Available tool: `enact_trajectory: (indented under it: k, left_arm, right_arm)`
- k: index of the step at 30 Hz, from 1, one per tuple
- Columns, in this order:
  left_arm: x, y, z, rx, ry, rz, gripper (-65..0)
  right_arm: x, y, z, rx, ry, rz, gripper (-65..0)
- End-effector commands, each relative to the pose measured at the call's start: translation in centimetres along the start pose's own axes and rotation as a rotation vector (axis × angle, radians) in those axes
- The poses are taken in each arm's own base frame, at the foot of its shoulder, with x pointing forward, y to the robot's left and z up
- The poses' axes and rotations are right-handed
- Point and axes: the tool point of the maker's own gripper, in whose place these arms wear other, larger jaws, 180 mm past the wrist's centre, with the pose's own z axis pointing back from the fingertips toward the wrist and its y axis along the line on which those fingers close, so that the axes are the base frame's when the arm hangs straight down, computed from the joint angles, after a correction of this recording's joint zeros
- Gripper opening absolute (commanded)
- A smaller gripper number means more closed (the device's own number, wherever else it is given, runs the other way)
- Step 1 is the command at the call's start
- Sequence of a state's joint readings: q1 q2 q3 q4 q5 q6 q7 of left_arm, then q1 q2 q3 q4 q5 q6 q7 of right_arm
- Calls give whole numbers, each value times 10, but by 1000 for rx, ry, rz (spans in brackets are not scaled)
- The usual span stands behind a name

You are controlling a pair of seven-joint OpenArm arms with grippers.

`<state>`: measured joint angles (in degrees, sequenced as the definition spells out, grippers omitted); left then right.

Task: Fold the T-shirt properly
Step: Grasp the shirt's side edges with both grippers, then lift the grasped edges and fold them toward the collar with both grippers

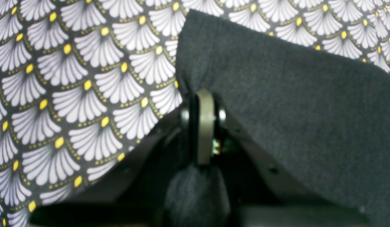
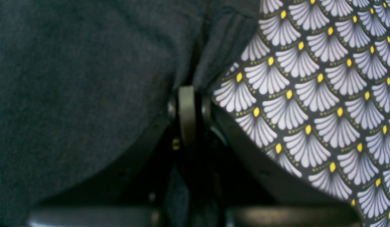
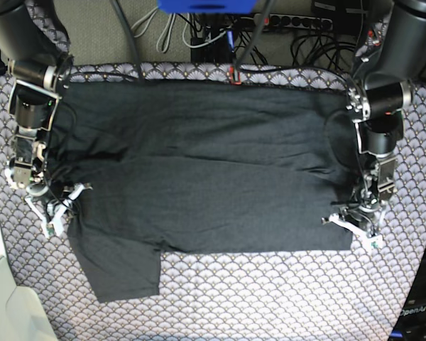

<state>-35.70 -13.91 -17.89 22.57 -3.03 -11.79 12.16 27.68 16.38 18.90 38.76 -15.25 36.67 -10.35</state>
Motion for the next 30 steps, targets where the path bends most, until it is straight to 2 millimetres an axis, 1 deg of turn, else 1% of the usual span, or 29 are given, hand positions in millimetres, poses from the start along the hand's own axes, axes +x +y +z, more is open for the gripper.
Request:
enact_trajectory:
  k: [1,4,6,8,9,10,11,13,15,19,22,24,27,29,30]
  left_arm:
    - [11,-3,0,-8,-2,-5,-643]
    - [17,-3,0,-8,-13,-7,-647]
    - [33,-4,3,-9,-55,-18,-647]
    - [49,-4,9,-7,-63,-37,-647]
    - [56,-4,12,-7,-59,-45,-647]
    - [61,-5,14,-7,-60,-52,-647]
    - [63,-5,16,-5,-56,-59,-647]
    - [69,-5,22,-2,-74,-77,-647]
    - [68,-4,26,2,-71,-89,-647]
    - [69,-5,29,1,-74,-95,-647]
    - [60,-2,29,5,-59,-98,-647]
    - [53,-1,29,7,-47,-99,-647]
    - [41,2,29,11,-28,-100,-647]
    - [36,4,29,13,-23,-103,-647]
    - [38,4,32,13,-34,-108,-647]
  right_arm:
    - [20,-12,4,-17,-44,12,-650]
    - [23,-12,5,-18,-53,11,-650]
    - [26,-14,6,-22,-59,14,-650]
    - [33,-16,8,-30,-77,26,-650]
    - [34,-18,10,-34,-79,30,-650]
    - [30,-22,12,-40,-73,31,-650]
    - [26,-22,13,-35,-66,36,-650]
    - [28,-19,18,-15,-87,38,-650]
    - [25,-17,25,-9,-111,30,-650]
    - [28,-17,39,-19,-156,48,-650]
    - [32,-14,49,-14,-202,33,-650]
    - [34,-19,58,-20,-224,31,-650]
    - [36,-22,68,-16,-259,10,-650]
    - [33,-27,74,-18,-259,4,-650]
    - [33,-28,77,-16,-257,-4,-650]
